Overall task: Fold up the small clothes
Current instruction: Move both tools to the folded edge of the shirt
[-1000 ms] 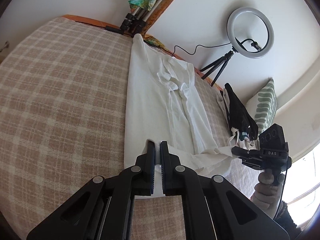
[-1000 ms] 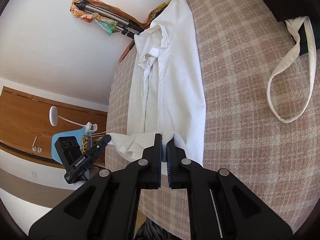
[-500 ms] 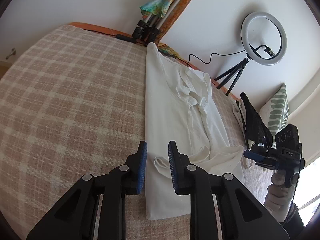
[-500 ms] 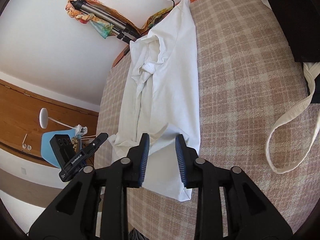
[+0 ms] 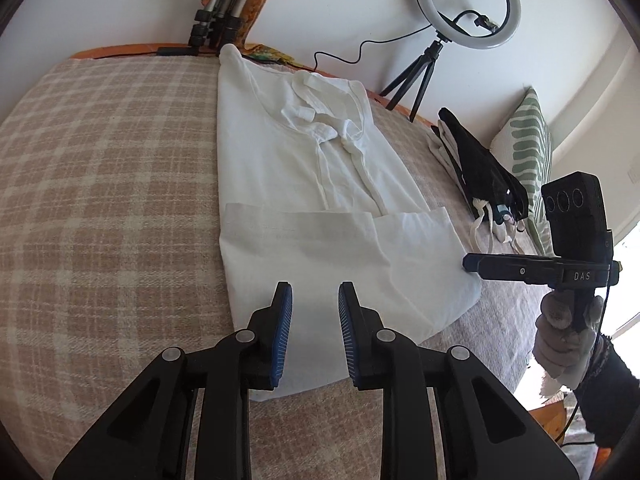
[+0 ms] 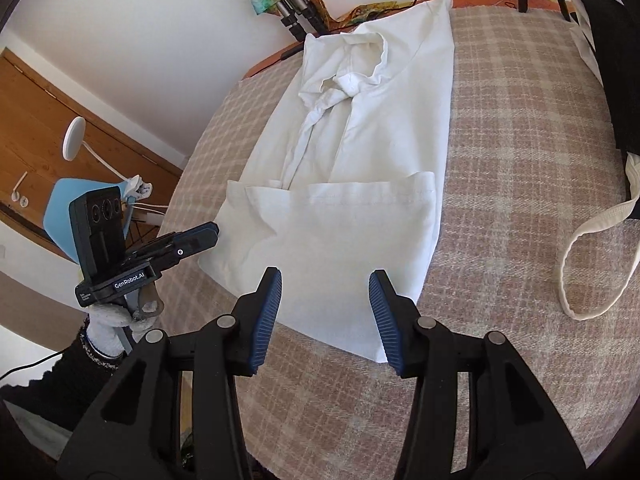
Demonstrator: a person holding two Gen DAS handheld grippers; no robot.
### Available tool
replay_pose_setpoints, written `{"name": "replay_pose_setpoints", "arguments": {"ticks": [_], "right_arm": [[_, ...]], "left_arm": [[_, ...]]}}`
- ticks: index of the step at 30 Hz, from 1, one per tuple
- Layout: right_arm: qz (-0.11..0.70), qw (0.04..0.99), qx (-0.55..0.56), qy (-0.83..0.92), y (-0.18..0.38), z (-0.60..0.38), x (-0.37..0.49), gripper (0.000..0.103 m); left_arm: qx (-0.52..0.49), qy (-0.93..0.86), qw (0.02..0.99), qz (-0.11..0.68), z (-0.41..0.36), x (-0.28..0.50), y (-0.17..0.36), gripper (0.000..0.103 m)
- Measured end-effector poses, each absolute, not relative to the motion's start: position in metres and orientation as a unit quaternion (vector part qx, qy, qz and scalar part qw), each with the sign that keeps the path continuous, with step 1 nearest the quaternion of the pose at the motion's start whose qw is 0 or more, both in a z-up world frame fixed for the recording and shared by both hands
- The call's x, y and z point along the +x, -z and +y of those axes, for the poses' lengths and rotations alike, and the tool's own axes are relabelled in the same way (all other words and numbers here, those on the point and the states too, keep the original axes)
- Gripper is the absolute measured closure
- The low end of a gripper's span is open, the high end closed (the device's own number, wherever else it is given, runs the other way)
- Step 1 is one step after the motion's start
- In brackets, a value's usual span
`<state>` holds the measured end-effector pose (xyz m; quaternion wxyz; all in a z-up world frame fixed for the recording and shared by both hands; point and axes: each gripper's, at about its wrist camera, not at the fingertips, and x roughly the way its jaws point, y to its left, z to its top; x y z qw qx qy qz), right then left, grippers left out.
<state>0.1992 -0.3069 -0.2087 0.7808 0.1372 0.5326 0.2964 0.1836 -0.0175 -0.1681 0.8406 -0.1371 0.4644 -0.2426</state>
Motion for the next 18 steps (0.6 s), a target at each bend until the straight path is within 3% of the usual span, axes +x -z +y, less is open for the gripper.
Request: {"name": "replay_pose_setpoints", "arguments": {"ticks": [8, 18], "right_arm": [[0.524, 0.813, 0.106, -0.231, 0.220, -0.303, 0.233, 0.055], [0.484, 0.845, 0.113, -0.196, 0.182, -0.346, 0.268, 0.056]], "left_arm": [[-0.086, 0.165, 0.874, 0.448, -0.027, 0.210, 0.172, 0.081], [-0.092, 0.138, 0.890, 0.426, 0.004, 0.249, 0.147, 0.079]]}}
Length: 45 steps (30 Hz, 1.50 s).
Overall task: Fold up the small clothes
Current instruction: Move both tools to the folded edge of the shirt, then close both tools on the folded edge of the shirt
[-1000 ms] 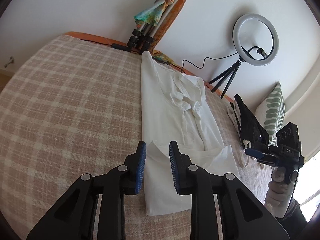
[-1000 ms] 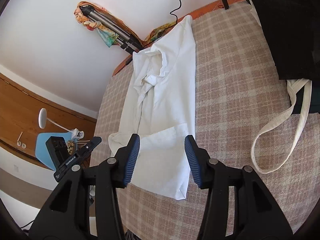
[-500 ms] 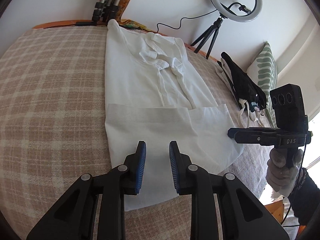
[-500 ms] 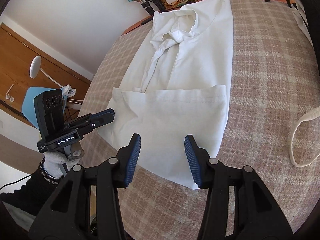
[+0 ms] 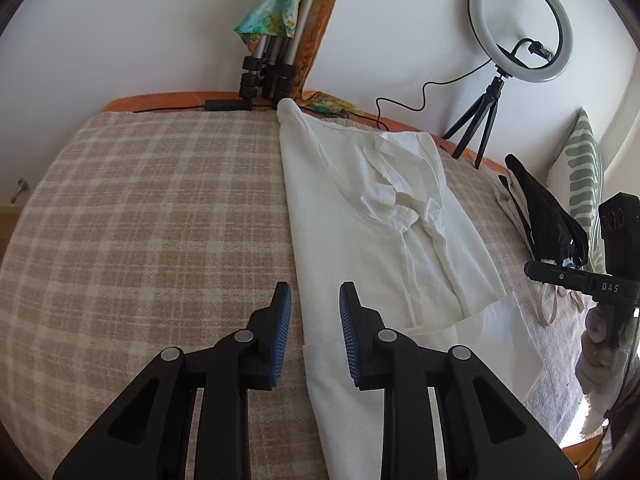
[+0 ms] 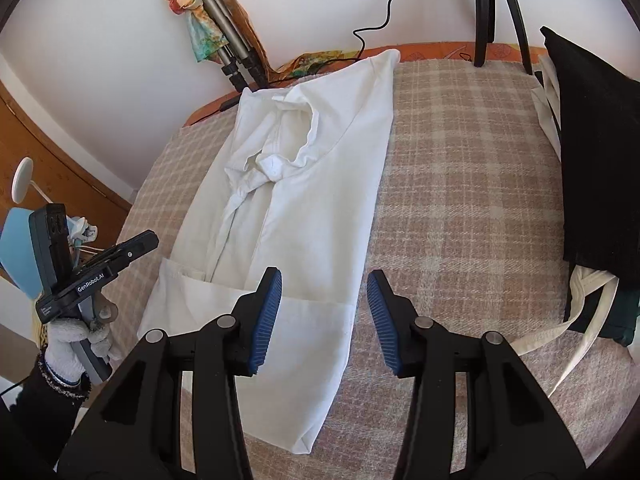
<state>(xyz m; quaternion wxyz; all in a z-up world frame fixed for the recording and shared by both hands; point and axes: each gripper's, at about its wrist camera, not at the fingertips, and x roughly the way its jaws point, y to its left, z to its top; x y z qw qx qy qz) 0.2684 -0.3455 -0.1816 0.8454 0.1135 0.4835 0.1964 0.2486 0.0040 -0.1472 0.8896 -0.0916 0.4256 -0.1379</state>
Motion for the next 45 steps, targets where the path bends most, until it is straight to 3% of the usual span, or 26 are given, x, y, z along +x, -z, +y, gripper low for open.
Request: {"name": "replay_pose_setpoints", "arguments": {"ticks": [28, 40, 43, 45], "right_arm": [[0.488, 0.830, 0.189, -0.194, 0.220, -0.364, 0.465, 0.056], [0.471, 0.830, 0.211, -0.210, 0.229, -0.359, 0.509, 0.056], [0.469, 0.834, 0.196, -0.213, 0.228, -0.351, 0.511, 0.056], [0.474, 0.833, 0.186, -0.218, 0.229, -0.346, 0.512, 0.063]], "left_arm": [[-0.043, 0.138, 0.889, 0.434, -0.018, 0.452, 0.183, 0.079], [-0.109, 0.152, 0.881, 0.435, -0.001, 0.484, 0.185, 0.079], [-0.101, 0.160, 0.882, 0.432, -0.003, 0.485, 0.186, 0.085], [-0.090, 0.167, 0.882, 0.432, -0.009, 0.488, 0.186, 0.095]]}}
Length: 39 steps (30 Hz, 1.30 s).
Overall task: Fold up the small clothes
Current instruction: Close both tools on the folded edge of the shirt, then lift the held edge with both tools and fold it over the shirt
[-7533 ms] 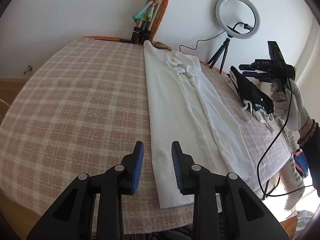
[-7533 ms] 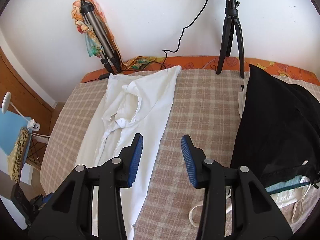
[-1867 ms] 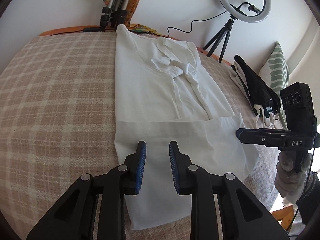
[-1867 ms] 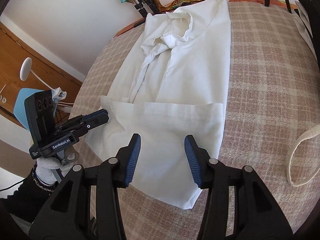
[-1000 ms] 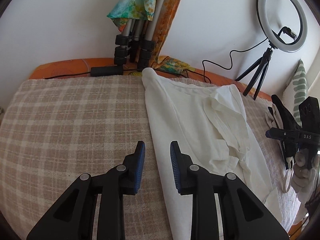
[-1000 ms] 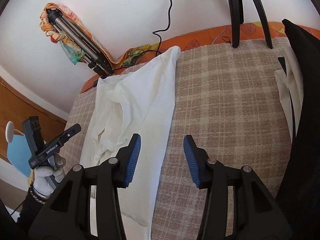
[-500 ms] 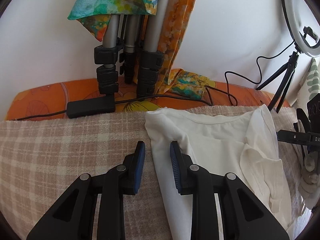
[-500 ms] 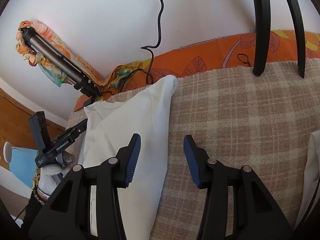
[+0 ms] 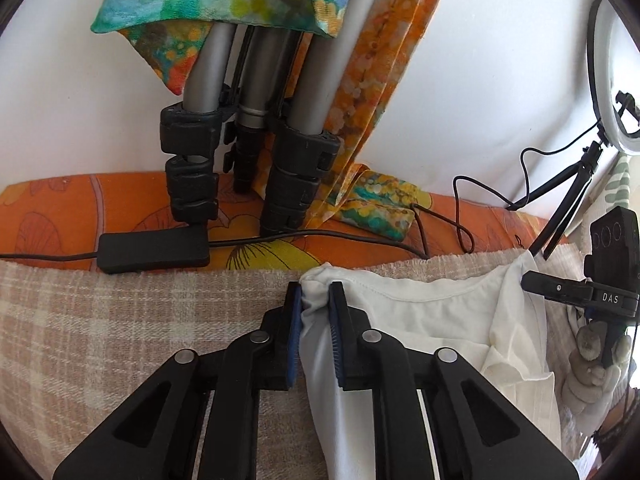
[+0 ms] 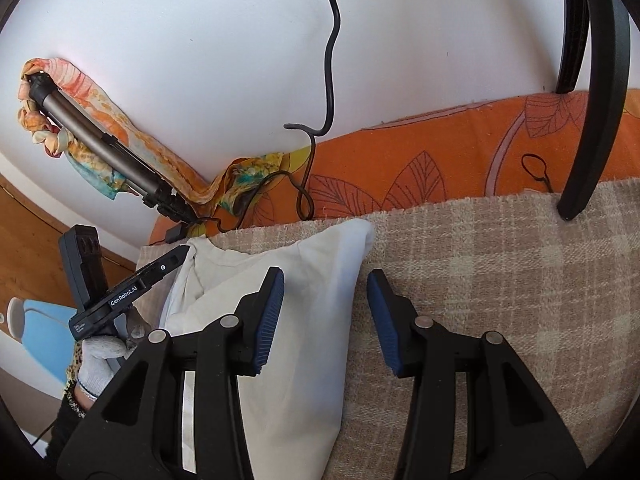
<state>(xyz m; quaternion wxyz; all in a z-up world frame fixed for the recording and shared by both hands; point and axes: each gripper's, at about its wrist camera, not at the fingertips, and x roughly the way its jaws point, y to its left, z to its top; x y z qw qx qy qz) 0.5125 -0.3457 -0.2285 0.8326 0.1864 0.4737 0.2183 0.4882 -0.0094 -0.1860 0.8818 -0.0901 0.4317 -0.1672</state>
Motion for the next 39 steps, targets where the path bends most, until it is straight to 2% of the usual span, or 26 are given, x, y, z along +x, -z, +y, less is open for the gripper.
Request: {"name": "replay_pose_setpoints", "arguments": {"ticks": [2, 5, 17, 25, 32, 39], "right_arm": [[0.484, 0.831, 0.169, -0.216, 0.229, -0.338, 0.514, 0.088], [0.478, 0.842, 0.132, -0.211, 0.219, -0.328, 0.510, 0.092], [0.439, 0.856, 0.104, -0.252, 0.150, -0.321, 0.460, 0.094], [0.426, 0.863, 0.077, -0.261, 0.118, -0.315, 0.397, 0.094], [0.430, 0.862, 0.057, -0.260, 0.115, -0.317, 0.333, 0.094], [0.435, 0.860, 0.059, -0.260, 0.132, -0.315, 0.269, 0.094]], "left_arm": [[-0.086, 0.168, 0.882, 0.431, -0.011, 0.490, 0.186, 0.098], [-0.115, 0.171, 0.880, 0.428, -0.005, 0.491, 0.183, 0.099], [-0.122, 0.189, 0.898, 0.379, 0.017, 0.432, 0.119, 0.099], [-0.083, 0.195, 0.912, 0.350, 0.010, 0.373, 0.082, 0.099], [-0.064, 0.201, 0.917, 0.338, 0.009, 0.306, 0.075, 0.099], [-0.058, 0.195, 0.916, 0.347, 0.009, 0.246, 0.094, 0.099]]}}
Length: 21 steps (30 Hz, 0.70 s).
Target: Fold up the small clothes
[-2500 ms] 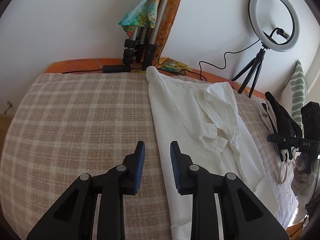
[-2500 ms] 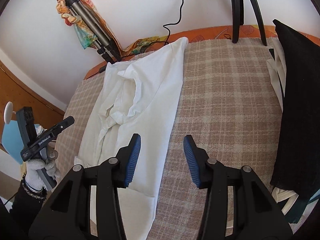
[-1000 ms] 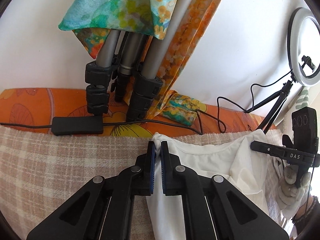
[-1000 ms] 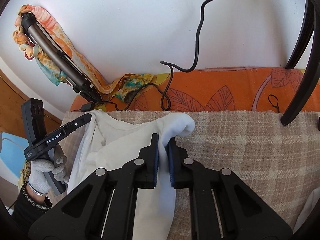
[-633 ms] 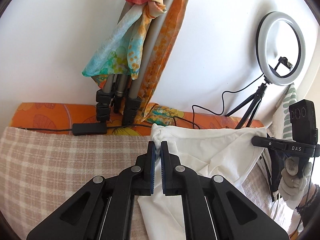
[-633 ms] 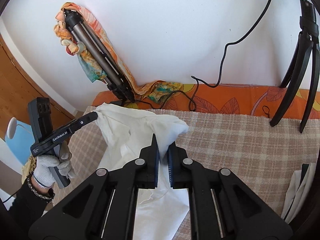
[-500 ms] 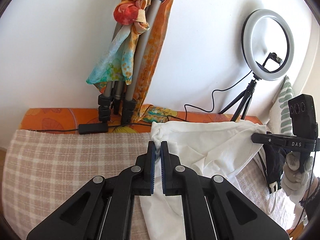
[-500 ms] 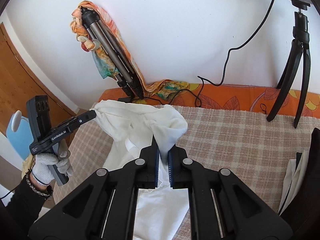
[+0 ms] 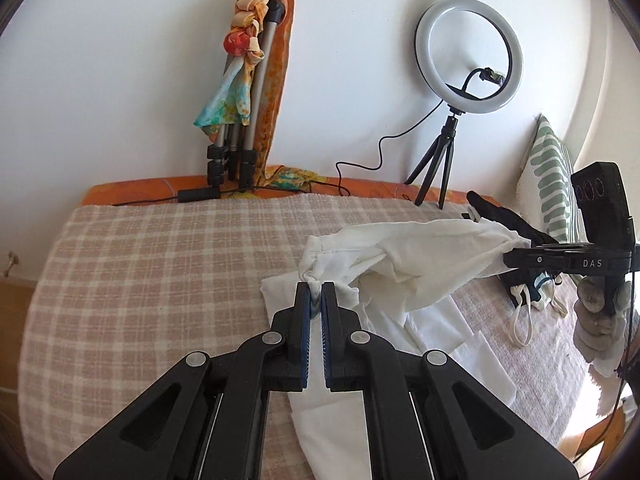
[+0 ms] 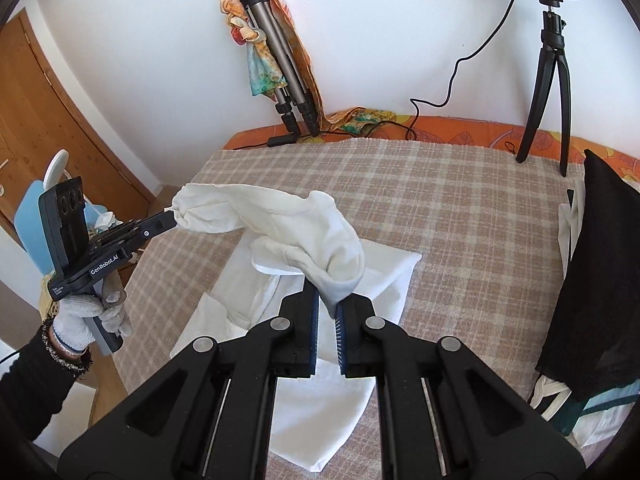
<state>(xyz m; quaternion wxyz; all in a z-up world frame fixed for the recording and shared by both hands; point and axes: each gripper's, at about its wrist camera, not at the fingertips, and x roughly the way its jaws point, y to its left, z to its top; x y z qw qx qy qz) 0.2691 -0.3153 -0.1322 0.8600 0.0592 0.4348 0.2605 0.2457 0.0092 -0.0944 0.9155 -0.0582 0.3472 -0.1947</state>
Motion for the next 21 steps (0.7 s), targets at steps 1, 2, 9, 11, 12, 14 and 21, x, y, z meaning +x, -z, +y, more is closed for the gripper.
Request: {"name": "replay_pose_setpoints", "arguments": {"ticks": [1, 2, 9, 11, 12, 14, 21], "right_arm": [[0.435, 0.860, 0.059, -0.259, 0.136, -0.316, 0.261, 0.094], [0.436, 0.861, 0.059, -0.256, 0.140, -0.316, 0.252, 0.094], [0.438, 0.865, 0.039, -0.241, 0.167, -0.314, 0.200, 0.094], [0.436, 0.869, 0.023, -0.232, 0.173, -0.312, 0.188, 0.094], [0.436, 0.872, 0.012, -0.222, 0.175, -0.311, 0.181, 0.094], [0.438, 0.873, 0.004, -0.213, 0.182, -0.313, 0.172, 0.094], [0.443, 0.872, -0.007, -0.208, 0.191, -0.332, 0.140, 0.094]], "left_arm": [[-0.060, 0.194, 0.914, 0.352, 0.010, 0.237, 0.098, 0.099], [-0.061, 0.194, 0.912, 0.355, 0.011, 0.229, 0.102, 0.099], [-0.050, 0.193, 0.909, 0.367, 0.009, 0.176, 0.123, 0.099], [-0.044, 0.195, 0.907, 0.371, 0.007, 0.165, 0.130, 0.099], [-0.046, 0.200, 0.903, 0.377, 0.006, 0.161, 0.134, 0.099], [-0.043, 0.199, 0.902, 0.380, 0.006, 0.153, 0.139, 0.099], [-0.042, 0.196, 0.901, 0.384, 0.024, 0.125, 0.141, 0.094]]}}
